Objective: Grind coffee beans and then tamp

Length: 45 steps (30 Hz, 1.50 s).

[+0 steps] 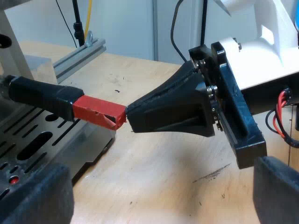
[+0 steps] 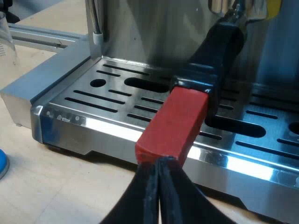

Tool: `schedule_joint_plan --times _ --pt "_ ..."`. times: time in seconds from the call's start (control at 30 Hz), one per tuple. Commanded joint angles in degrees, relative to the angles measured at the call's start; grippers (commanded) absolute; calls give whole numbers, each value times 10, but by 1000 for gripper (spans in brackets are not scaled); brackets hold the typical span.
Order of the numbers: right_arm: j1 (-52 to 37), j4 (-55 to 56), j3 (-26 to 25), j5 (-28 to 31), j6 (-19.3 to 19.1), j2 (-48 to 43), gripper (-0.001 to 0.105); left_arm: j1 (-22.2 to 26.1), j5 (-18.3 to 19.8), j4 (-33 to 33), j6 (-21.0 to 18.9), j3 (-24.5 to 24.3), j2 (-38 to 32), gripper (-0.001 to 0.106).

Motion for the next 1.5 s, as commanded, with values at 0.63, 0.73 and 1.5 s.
schedule_joint_plan --times 0.63,0.73,1.5 --pt "-42 -57 -1 95 -6 0 0 -3 9 -11 -3 2 1 79" --pt "-44 -57 -1 95 -6 0 0 -3 9 -11 -3 2 1 79" --pt "-14 25 -1 60 128 0 0 -3 9 -15 -3 2 1 79"
